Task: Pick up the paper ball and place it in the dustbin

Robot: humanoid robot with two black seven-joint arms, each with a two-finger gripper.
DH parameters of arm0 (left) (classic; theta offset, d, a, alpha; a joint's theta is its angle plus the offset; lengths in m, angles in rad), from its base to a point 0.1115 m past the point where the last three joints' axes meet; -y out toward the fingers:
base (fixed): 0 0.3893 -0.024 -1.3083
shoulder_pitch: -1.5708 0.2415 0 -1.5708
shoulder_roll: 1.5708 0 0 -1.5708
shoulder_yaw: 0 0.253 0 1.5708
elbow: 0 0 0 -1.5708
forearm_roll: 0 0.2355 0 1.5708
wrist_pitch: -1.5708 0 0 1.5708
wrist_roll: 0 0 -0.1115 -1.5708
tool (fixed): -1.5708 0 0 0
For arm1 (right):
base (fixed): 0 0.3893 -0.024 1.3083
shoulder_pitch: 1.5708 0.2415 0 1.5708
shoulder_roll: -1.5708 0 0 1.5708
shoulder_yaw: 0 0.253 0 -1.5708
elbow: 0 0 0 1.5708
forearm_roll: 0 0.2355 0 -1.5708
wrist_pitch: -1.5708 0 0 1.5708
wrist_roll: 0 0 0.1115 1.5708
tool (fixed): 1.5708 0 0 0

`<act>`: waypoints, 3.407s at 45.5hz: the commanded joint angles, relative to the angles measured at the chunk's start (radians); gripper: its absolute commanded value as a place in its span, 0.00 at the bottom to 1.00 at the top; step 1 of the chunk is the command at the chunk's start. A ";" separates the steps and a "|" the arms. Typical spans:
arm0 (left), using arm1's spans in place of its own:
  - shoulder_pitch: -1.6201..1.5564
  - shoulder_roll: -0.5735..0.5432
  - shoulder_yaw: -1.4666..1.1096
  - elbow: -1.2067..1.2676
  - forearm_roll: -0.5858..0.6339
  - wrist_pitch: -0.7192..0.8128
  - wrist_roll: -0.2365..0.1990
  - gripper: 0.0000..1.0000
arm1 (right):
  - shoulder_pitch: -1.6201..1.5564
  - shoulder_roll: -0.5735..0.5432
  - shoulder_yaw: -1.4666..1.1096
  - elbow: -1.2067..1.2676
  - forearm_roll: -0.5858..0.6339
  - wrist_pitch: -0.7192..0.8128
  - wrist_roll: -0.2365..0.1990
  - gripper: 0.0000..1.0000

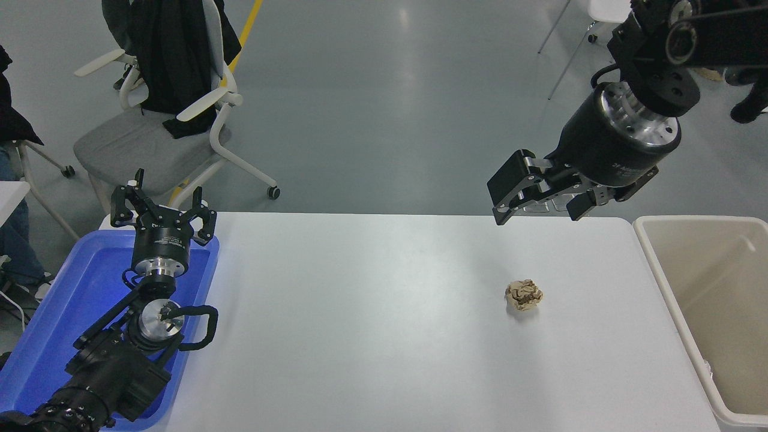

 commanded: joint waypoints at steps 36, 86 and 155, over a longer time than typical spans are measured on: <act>0.000 -0.001 0.000 0.001 0.000 0.000 -0.001 0.99 | -0.656 0.038 0.068 -0.457 -0.170 -0.335 0.003 1.00; -0.002 -0.001 0.000 0.000 0.000 0.000 -0.001 0.99 | -1.413 0.032 0.419 -1.040 -0.363 -0.528 -0.061 1.00; 0.000 -0.001 0.000 0.000 0.000 0.000 -0.001 0.99 | -1.304 -0.060 0.507 -0.874 -0.372 -0.552 -0.103 0.00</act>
